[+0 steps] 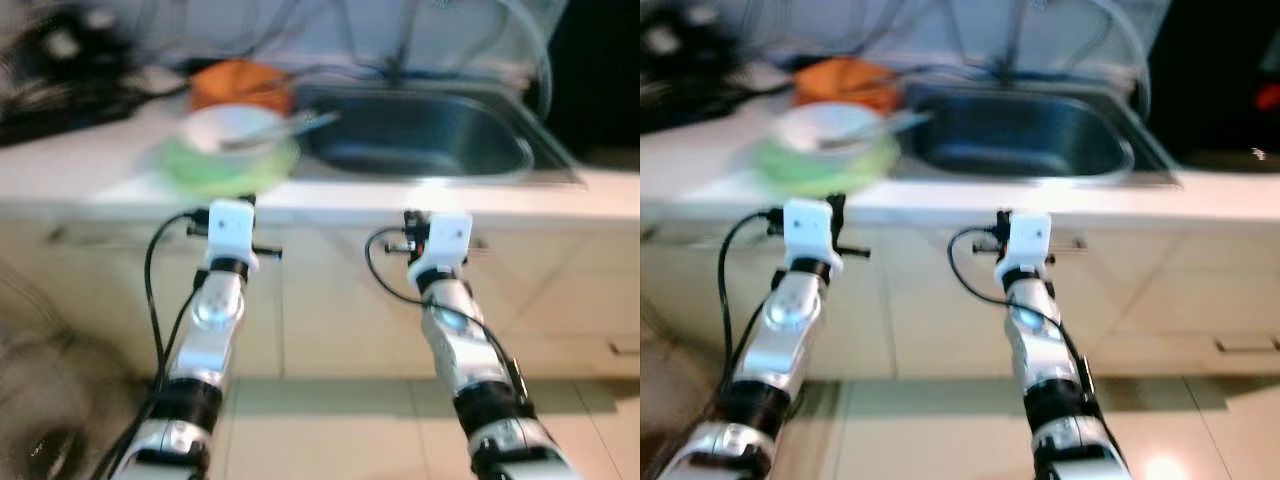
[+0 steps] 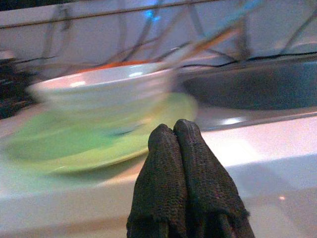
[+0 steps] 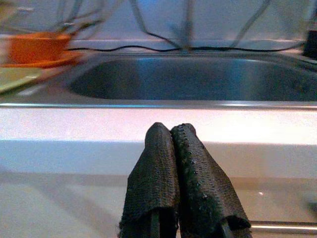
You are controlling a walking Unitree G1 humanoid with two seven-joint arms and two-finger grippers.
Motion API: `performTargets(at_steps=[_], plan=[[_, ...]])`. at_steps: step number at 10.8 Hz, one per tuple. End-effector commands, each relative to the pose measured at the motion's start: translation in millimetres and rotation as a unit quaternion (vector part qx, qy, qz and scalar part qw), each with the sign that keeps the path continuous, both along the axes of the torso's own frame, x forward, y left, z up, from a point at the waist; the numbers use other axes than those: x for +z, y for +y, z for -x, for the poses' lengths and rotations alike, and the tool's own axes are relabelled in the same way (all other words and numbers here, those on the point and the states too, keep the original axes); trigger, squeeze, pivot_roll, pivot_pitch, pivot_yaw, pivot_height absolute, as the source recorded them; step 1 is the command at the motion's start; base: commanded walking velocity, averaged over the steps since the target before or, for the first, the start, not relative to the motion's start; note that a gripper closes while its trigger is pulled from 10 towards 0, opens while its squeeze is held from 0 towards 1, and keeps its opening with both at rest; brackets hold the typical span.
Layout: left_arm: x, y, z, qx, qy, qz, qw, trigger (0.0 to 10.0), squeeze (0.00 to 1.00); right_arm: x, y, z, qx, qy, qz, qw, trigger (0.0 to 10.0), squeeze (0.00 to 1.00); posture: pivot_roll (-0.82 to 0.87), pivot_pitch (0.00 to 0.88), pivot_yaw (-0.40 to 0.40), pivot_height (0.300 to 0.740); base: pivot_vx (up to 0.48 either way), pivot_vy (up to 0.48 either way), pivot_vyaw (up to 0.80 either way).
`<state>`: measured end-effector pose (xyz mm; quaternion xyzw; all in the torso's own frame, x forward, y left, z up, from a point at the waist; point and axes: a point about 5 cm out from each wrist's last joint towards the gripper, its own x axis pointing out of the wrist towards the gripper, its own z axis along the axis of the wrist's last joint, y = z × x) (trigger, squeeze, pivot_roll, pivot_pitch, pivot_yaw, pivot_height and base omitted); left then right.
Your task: Kitchen organization
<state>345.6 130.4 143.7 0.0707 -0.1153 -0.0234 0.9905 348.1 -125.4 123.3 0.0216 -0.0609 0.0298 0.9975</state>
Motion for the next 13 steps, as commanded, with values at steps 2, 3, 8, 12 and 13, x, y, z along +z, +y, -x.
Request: performTargets(at_steps=[2, 3, 8, 12, 13], plan=[[1, -10.0, 0.8, -0.015, -0.003, -0.002, 1.0, 10.0, 0.0, -2, -9.6, 0.0, -0.014, 0.006, -0.002, 1.0, 10.0, 0.0, 0.05, 0.013, -0.04, 0.74, 0.296, 0.0, 0.0], [1, -10.1, 1.2, -0.016, -0.004, -0.002, 1.0, 10.0, 0.0, -2, -9.0, -0.2, -0.013, 0.005, 0.001, 1.0, 10.0, 0.0, 0.05, 0.013, -0.041, 0.74, 0.296, 0.0, 0.0], [3, -14.1, 3.6, -0.028, -0.011, -0.014, 0.999, 10.0, 0.0, -4, -8.0, 0.3, -0.012, 0.007, -0.006, 1.0, 10.0, 0.0, 0.06, 0.009, -0.033, 0.74, 0.283, 0.0, 0.0], [5, -13.3, 5.0, -0.042, -0.012, -0.021, 0.999, 10.0, 0.0, -10, 1.2, 1.9, -0.018, 0.016, -0.027, 0.999, 10.0, 0.0, 0.06, 0.0, 0.032, 0.74, 0.0, 0.0, 0.0], [6, -14.4, 4.3, -0.047, -0.012, -0.025, 0.999, 10.0, 0.0, -11, 3.3, 2.6, -0.017, 0.018, -0.034, 0.999, 10.0, 0.0, 0.06, 0.0, 0.037, 0.74, 0.0, 0.0, 0.0]])
